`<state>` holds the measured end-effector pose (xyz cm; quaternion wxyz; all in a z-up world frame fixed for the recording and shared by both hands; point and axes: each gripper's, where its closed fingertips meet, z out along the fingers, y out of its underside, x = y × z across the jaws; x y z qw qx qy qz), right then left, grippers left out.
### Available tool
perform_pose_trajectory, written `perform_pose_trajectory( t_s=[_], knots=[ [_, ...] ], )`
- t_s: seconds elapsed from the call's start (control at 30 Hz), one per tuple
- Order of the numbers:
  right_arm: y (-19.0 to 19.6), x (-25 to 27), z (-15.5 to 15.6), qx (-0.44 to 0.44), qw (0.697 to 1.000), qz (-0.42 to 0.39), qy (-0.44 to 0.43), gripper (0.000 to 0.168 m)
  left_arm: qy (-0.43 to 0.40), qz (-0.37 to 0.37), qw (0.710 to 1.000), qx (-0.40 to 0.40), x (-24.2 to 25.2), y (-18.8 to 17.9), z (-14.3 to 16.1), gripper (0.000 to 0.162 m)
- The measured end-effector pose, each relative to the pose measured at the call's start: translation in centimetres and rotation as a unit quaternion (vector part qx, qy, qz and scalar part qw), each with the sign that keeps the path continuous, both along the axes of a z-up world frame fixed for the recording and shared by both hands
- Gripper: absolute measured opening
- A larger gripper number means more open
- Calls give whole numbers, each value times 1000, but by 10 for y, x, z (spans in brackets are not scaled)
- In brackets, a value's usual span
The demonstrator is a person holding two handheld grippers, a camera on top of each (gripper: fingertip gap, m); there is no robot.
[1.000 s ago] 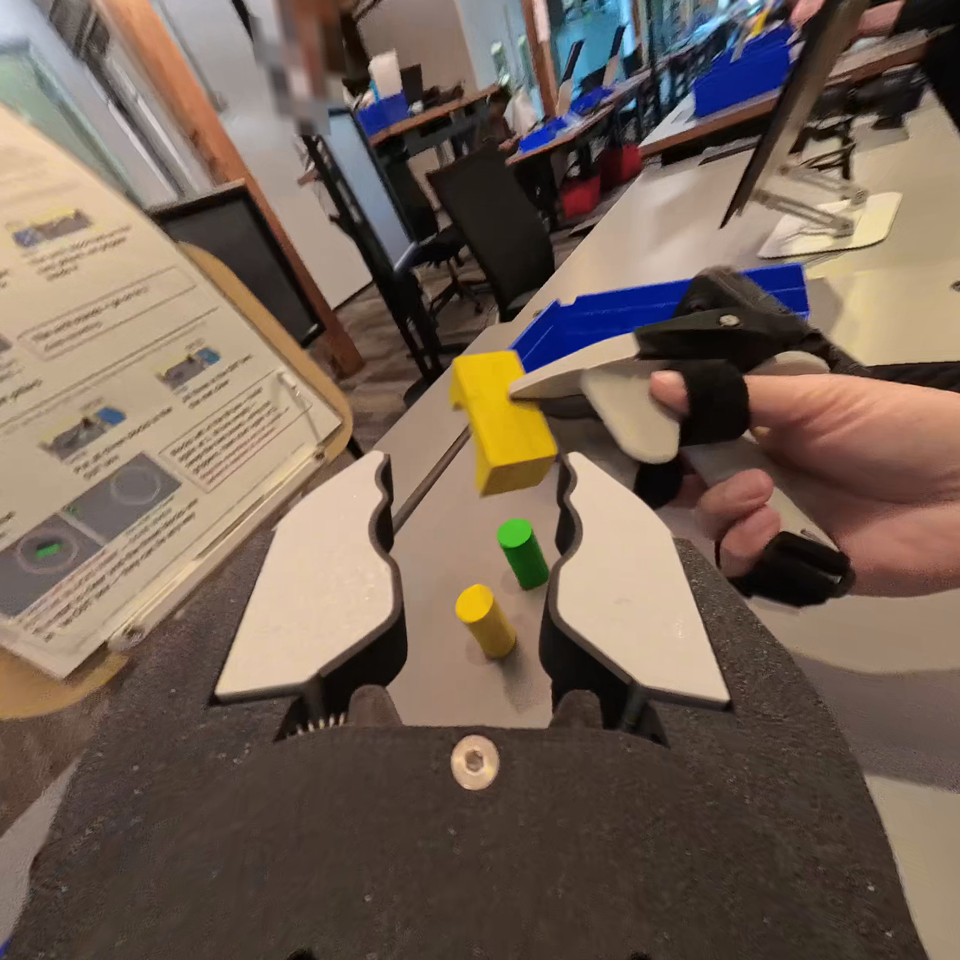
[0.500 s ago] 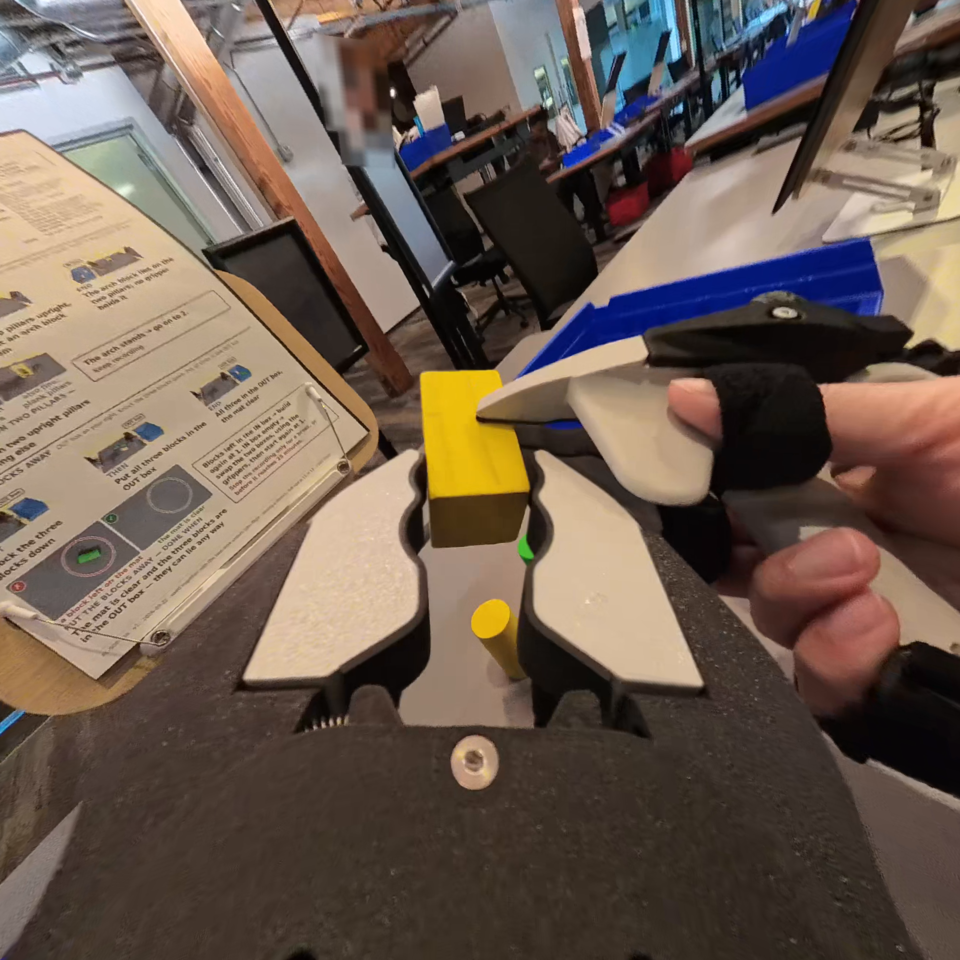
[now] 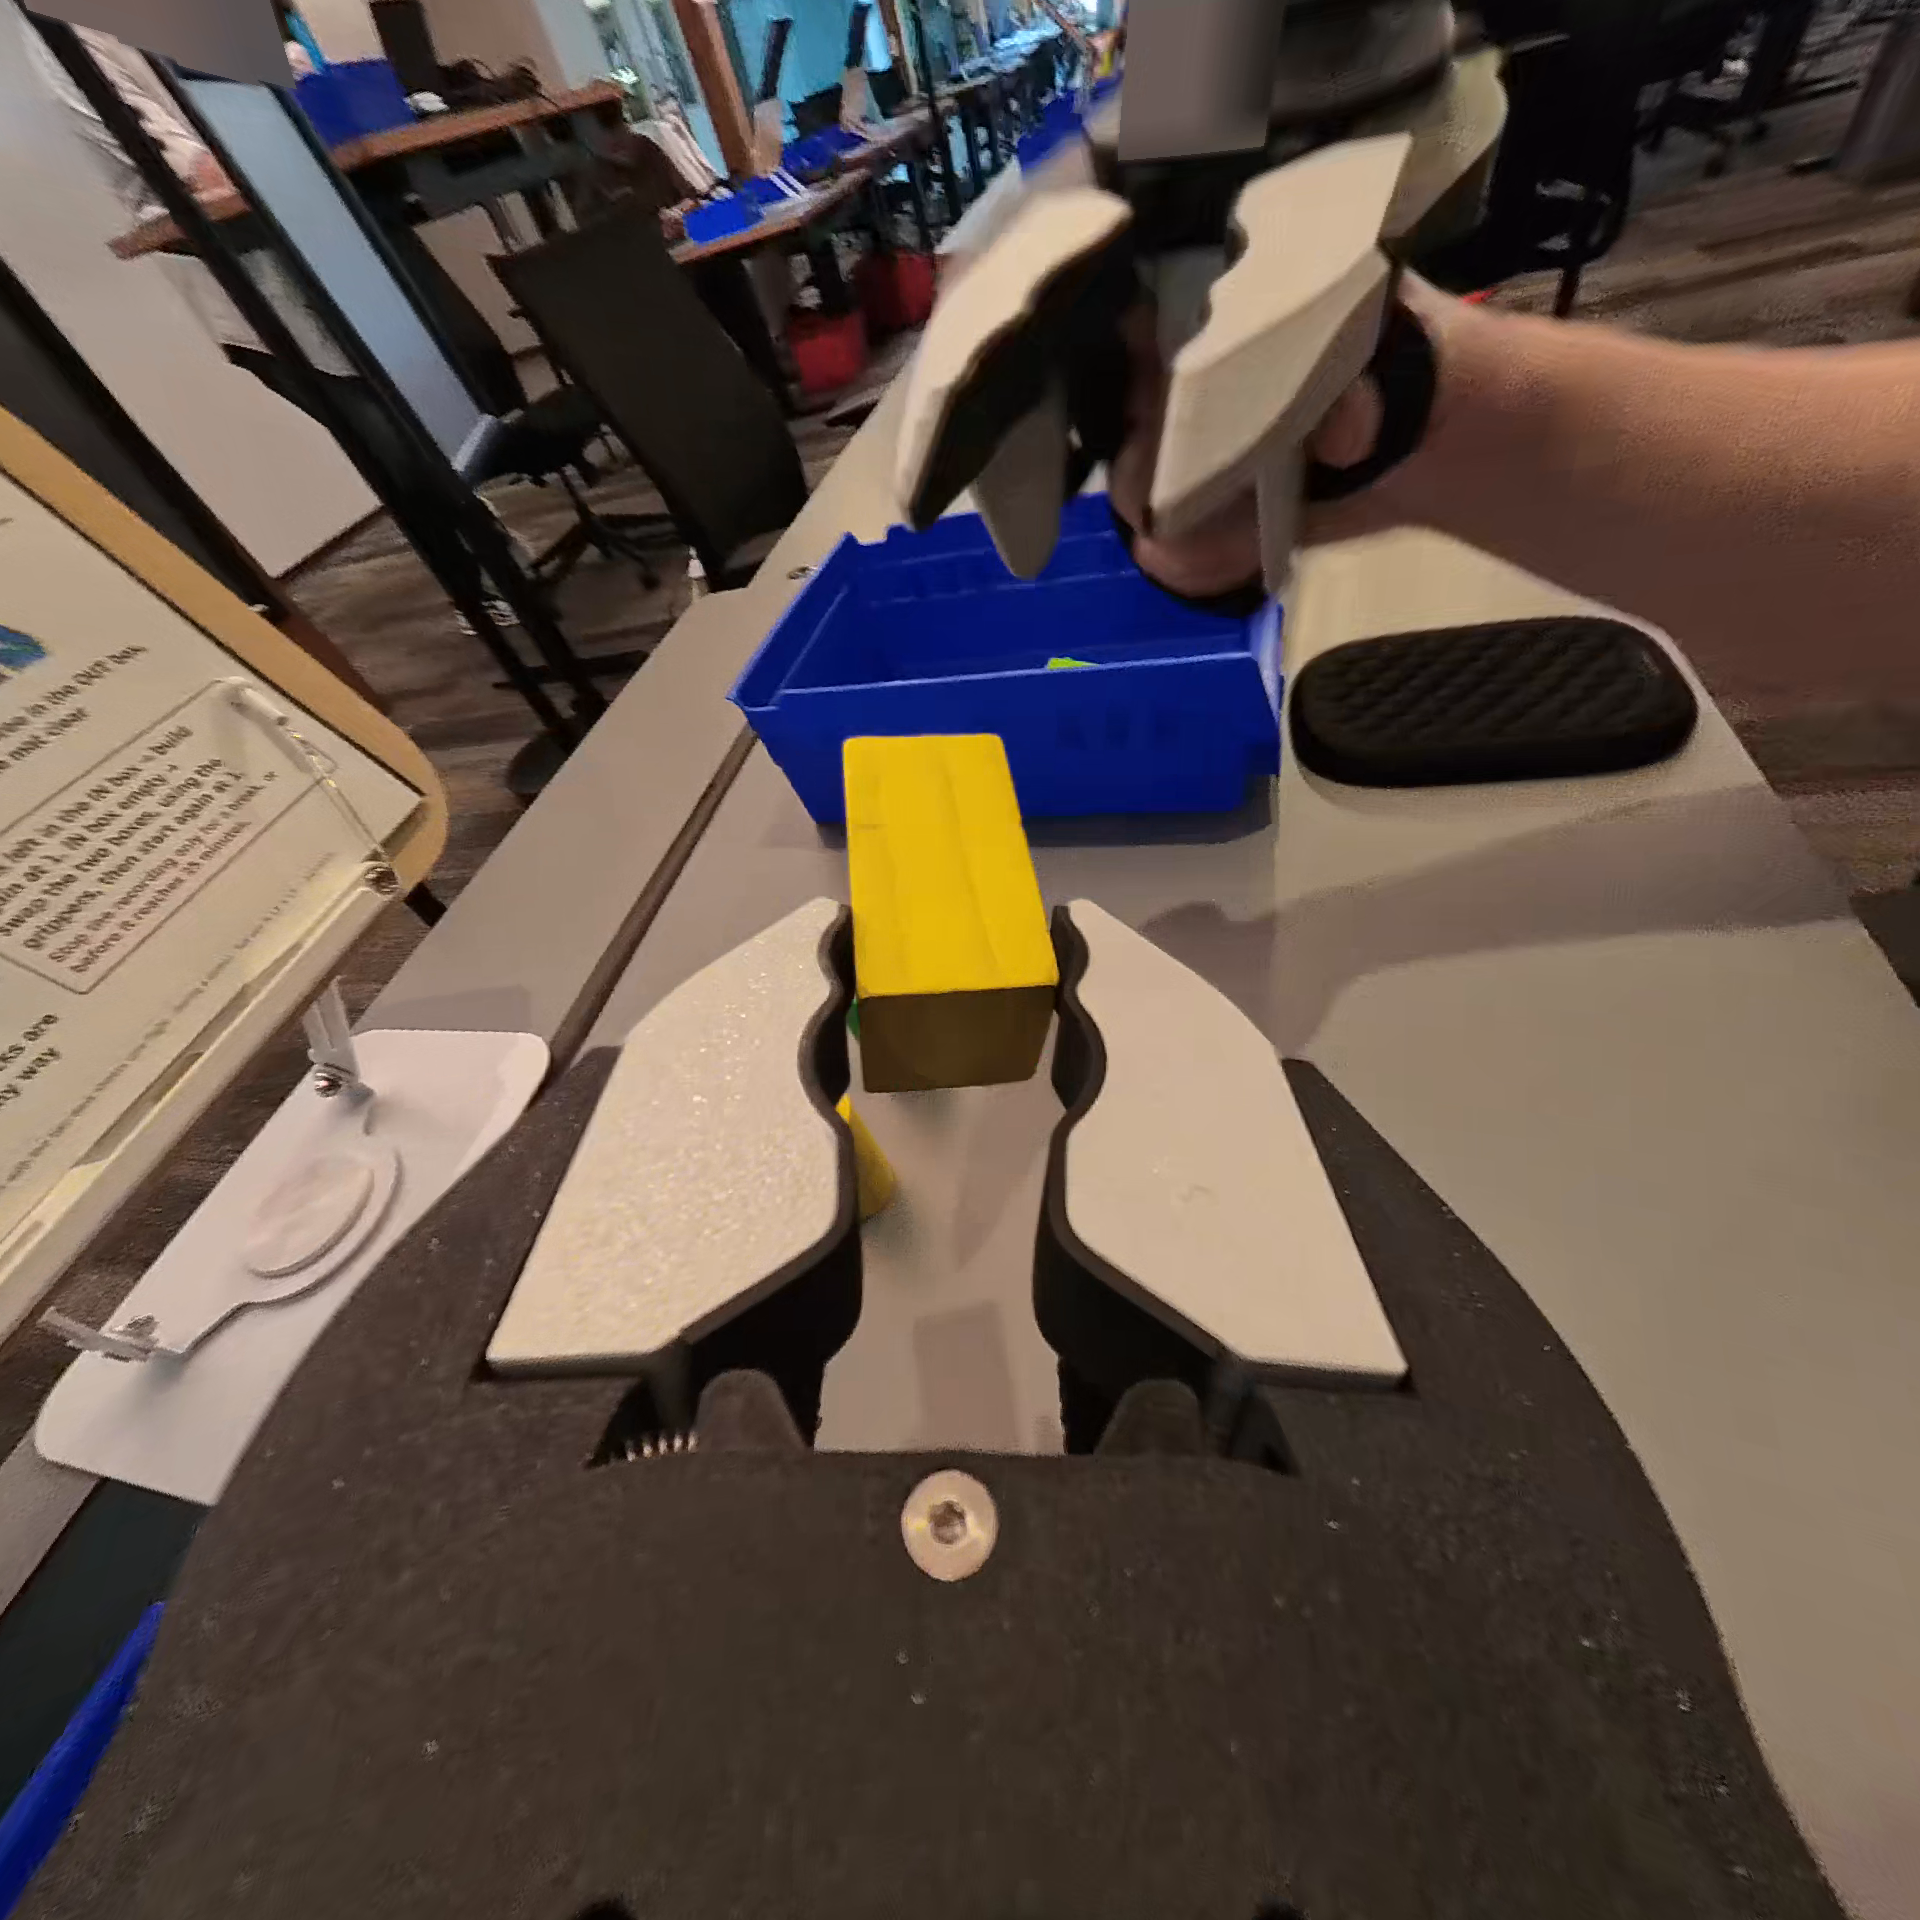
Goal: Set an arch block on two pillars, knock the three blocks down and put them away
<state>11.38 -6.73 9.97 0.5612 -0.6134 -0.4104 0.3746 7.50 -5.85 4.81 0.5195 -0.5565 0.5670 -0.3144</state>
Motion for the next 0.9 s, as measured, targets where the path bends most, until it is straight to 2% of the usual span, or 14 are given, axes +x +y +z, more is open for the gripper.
perform_pose_trajectory(
  t_s=[0.07,0.13,0.23,0.33,0.53,0.63,0.73,0.77,0.83,0.9],
  knots=[
    [-4,-7,-13,32,989,57,-135,43,19,-9,1000,0,2,-3,-5,35],
    [-5,-12,-28,45,963,96,-246,44,40,-24,999,3,5,-9,-11,35],
    [4,-17,-42,79,930,109,-342,44,55,-38,998,2,12,-16,-18,35],
    [-1,-22,-51,61,913,146,-376,44,70,-36,997,4,16,-17,-24,36],
    [-1,-23,-68,61,884,159,-436,43,65,-37,997,-9,19,-17,-25,36],
    [-1,-25,-75,54,877,166,-448,34,72,-33,997,-5,19,-15,-28,36],
    [2,-25,-78,54,877,161,-450,33,65,-27,998,-2,18,-11,-28,35],
    [3,-24,-77,51,878,162,-448,33,58,-21,998,0,17,-9,-26,37],
    [12,-18,-75,47,882,155,-443,33,62,9,998,5,9,2,-25,63],
    [31,-8,-75,28,894,141,-425,33,79,37,996,3,-7,13,-26,69]
  ],
)
